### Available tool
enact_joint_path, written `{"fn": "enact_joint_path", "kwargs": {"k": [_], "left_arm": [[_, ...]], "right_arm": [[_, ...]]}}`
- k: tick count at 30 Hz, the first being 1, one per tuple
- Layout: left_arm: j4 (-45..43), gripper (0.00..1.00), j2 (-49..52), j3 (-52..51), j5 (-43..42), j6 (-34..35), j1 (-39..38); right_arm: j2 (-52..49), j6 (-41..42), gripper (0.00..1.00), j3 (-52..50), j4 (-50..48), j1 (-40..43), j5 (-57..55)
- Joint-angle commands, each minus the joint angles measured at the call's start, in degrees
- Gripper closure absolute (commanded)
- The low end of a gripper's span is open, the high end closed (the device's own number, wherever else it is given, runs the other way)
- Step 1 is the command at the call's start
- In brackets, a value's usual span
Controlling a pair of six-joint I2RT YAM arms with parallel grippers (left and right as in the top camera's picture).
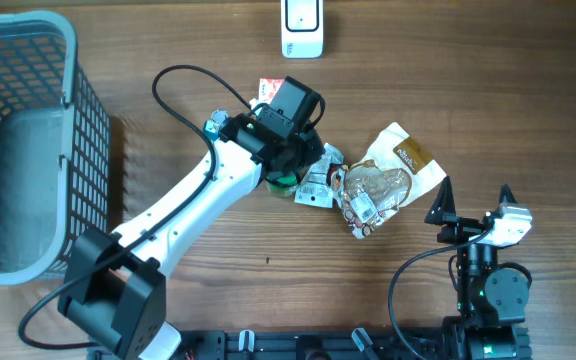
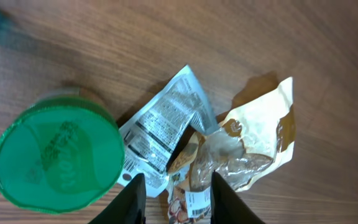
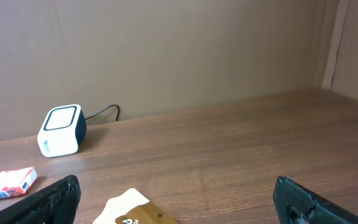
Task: Scan the item barcode
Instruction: 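Lift the red tissue box out and place it near the scanner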
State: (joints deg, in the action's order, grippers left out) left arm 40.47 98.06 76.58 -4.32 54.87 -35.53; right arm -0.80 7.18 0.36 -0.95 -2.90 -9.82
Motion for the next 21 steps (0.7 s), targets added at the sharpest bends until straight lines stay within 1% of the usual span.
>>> {"fn": "enact_joint_path", "kwargs": {"k": [1, 3, 6, 10, 11, 14, 17, 18, 20, 21], "left_arm": [[-2.23, 0.66, -2.62, 0.59, 2.27, -4.59, 0.00], [-4.50, 0.62, -2.62, 0.68, 1.99, -8.68, 0.00], [-5.16, 0.61, -2.62, 1.31, 2.01, -12.57, 0.00], [-5.14, 0.59, -2.62, 4.20, 2.05, -18.82, 0.02], [-5.11, 0.55, -2.62, 5.55, 2.10, -21.09, 0.17], [-3.54, 0.53, -2.62, 8.11, 2.10, -24.70, 0.81], [-0.76, 0.43, -2.86, 9.07, 2.05, -27.69, 0.76], [0.33, 0.39, -3.02, 9.05, 2.40, -27.74, 0.55], [4.57, 0.21, -3.41, 9.05, 4.68, -28.17, -0.22], [6.29, 0.15, -3.69, 9.05, 6.54, -28.74, -0.74]], "right_arm": [[0.22, -1.01, 0.00, -0.04, -0.28, 0.20, 0.90], [0.22, -1.01, 0.00, -0.04, -0.28, 0.20, 0.90], [0.22, -1.01, 0.00, -0.04, -0.28, 0.20, 0.90], [0.22, -1.01, 0.00, -0.04, -0.28, 0.20, 0.90], [0.22, -1.01, 0.00, -0.04, -0.28, 0.20, 0.90], [0.22, -1.01, 0.00, -0.04, -0.28, 0.20, 0.90], [0.22, -1.03, 0.00, -0.04, -0.28, 0.20, 0.90], [0.22, -1.01, 0.00, -0.04, -0.28, 0.20, 0.90], [0.22, -1.01, 0.00, -0.04, -0.28, 0.20, 0.90], [0.22, -0.98, 0.00, -0.04, -0.28, 0.20, 0.90]]}}
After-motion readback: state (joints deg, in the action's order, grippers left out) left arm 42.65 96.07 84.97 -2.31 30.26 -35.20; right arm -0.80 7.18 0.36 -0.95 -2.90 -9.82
